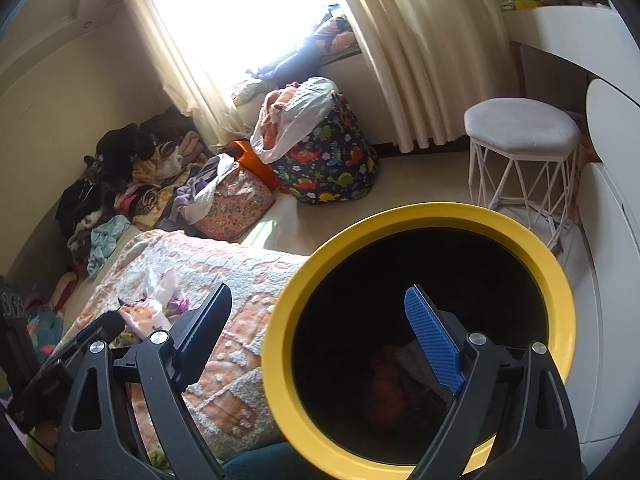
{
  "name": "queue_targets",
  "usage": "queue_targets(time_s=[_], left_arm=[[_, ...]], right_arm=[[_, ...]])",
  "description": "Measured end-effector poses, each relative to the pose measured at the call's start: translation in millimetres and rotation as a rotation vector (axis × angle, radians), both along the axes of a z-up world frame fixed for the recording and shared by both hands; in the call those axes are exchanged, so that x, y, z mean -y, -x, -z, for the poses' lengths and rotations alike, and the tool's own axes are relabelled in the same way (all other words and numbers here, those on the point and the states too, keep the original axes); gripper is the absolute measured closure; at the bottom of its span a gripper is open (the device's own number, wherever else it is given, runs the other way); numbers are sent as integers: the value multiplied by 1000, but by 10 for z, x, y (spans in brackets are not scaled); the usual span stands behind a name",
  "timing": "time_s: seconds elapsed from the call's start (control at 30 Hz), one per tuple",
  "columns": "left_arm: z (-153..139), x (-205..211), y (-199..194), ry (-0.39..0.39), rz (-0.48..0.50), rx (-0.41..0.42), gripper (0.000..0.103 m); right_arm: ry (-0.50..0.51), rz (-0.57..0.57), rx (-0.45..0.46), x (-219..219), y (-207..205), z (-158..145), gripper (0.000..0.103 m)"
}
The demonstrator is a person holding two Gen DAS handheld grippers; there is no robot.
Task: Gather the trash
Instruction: 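Move both open grippers away from the bin toward the bed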
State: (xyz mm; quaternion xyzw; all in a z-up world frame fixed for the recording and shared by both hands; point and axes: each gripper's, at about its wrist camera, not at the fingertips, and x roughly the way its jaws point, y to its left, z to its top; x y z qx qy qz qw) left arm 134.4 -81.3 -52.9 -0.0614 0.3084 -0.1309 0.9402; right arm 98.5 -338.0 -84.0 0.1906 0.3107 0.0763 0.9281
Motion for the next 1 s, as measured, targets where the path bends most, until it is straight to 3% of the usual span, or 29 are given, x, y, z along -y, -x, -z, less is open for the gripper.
queue_targets(time_s=[0.47,1.0], left_arm=[[-79,-665,-26,34,-163,29,11],[-78,-1211,-17,72,-272,44,11]], right_arm=[[9,-149,108,-523,79,-270,15],[67,-268,112,-1174,63,-314,14]])
